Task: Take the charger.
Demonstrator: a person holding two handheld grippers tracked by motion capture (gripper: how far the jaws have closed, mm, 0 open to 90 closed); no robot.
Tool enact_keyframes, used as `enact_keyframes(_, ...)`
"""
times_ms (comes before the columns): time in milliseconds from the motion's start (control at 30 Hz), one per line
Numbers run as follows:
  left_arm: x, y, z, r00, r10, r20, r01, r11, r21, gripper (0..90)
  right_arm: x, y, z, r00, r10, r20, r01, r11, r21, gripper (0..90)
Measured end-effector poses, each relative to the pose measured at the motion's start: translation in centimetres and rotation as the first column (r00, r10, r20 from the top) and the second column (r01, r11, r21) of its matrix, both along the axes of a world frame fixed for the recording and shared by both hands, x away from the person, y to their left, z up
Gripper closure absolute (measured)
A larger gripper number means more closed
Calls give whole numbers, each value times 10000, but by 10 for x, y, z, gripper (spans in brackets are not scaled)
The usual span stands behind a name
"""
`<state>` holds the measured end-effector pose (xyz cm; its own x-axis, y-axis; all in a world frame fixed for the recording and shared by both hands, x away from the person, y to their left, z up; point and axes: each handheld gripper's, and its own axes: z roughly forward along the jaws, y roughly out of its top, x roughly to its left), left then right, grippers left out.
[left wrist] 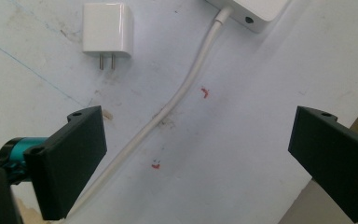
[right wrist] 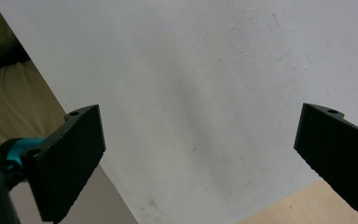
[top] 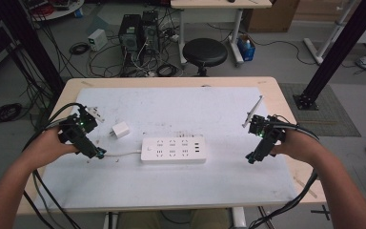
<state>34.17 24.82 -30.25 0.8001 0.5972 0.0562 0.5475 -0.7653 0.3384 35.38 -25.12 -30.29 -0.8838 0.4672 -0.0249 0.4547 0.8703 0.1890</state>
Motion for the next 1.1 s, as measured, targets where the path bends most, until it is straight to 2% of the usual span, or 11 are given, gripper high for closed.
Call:
enact_keyframes(267, 3, 1, 1, 9999, 138, 64, -137, 9998, -117, 41, 2, -1, 0, 10000, -39, -3, 39, 10000, 52, 11)
enact_keyframes(300, 3, 2, 0, 9998, 173, 124, -171, 9997, -197, 40, 3, 0, 0, 10000, 23, -23, -22, 10000, 60, 11)
enact_keyframes(367, 7, 4, 1, 9992, 272, 299, -269, 9996, -81, 41, 3, 1, -1, 10000, -17, -29, 17, 10000, 26, 11)
enact_keyframes(567, 14, 6, 0, 9964, 513, 679, -490, 9982, -342, 41, 3, 4, -2, 10000, 86, -28, -86, 10000, 28, 11)
enact_keyframes(700, 25, 5, 0, 9910, 711, 1134, -651, 9963, -563, 41, 2, 5, -1, 9999, 103, 22, -103, 9999, 40, 11)
enact_keyframes(767, 28, 4, -1, 9889, 787, 1263, -711, 9954, -638, 41, 2, 5, -1, 9999, 113, 45, -113, 9999, 42, 11)
enact_keyframes(900, 43, -2, -10, 9848, 868, 1501, -751, 9938, -817, 41, 1, 5, -1, 10000, 37, 78, -37, 10000, 74, 11)
enact_keyframes(1100, 60, -5, -23, 9861, 880, 1408, -758, 9931, -895, 41, 0, 3, -2, 10000, 28, 62, -29, 9999, 136, 11)
